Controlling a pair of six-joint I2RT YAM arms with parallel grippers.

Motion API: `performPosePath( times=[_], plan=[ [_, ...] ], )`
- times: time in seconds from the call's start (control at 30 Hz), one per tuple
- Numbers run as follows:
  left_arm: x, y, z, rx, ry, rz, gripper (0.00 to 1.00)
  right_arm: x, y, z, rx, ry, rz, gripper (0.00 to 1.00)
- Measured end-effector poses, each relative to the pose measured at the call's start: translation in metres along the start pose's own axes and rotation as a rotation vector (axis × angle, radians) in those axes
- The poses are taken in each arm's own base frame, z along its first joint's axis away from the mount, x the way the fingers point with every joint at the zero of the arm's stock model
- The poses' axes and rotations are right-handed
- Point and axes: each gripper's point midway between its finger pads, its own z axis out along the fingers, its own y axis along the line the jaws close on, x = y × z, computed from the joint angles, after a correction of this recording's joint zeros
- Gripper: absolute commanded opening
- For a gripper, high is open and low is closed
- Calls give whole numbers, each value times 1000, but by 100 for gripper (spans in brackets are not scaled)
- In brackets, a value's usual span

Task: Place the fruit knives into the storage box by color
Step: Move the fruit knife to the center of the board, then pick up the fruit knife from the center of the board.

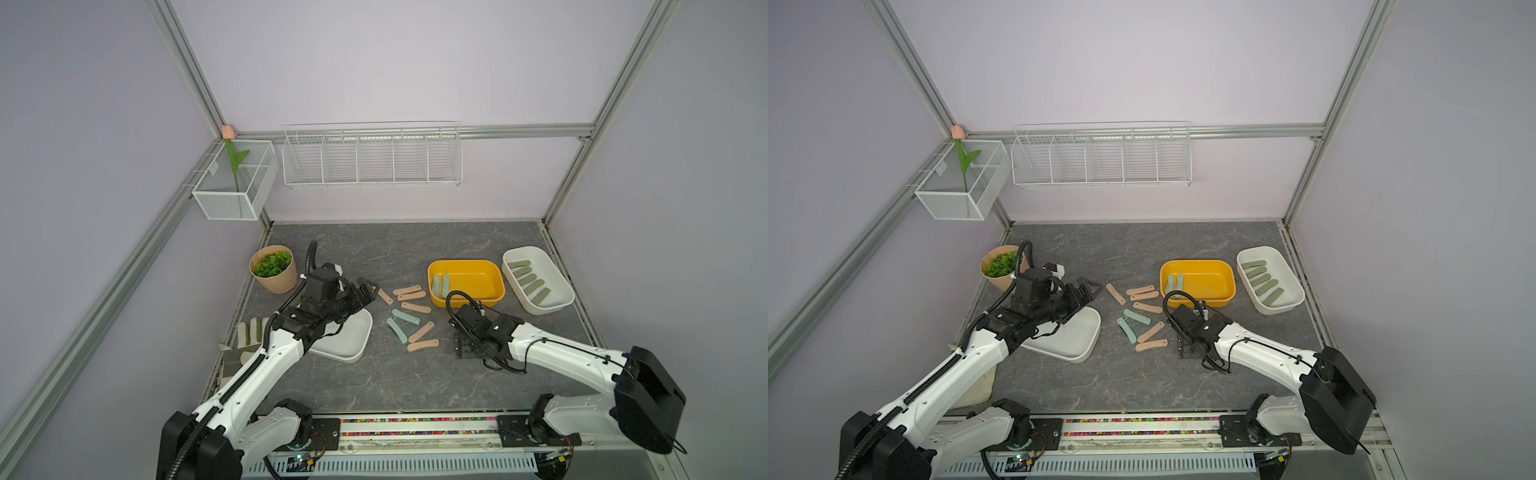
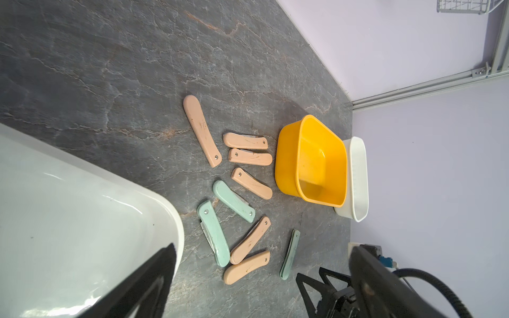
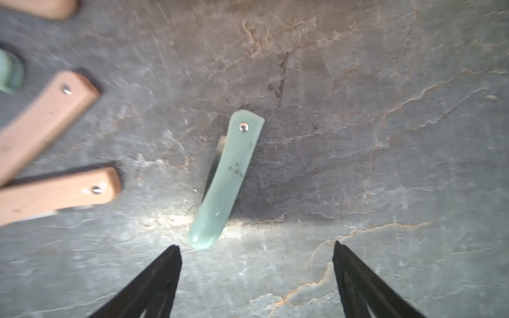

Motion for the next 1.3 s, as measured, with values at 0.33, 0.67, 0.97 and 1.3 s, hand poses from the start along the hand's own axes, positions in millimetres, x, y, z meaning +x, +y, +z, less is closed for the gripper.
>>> performPosePath(
  times=[0.33, 0.67, 0.97, 1.3],
  plan=[
    [1, -6, 12, 8, 19, 10, 99, 6, 18, 25, -59, 89, 38, 95],
    [1, -5, 19, -2, 33, 7, 99, 1, 24, 43, -30, 128, 17, 61],
    [2, -4, 22, -1, 40, 6, 99, -10, 32, 48, -12, 121, -36, 42],
    [2, -4, 24, -2, 41, 6, 99, -10, 36, 47, -14, 105, -89, 40]
  ],
)
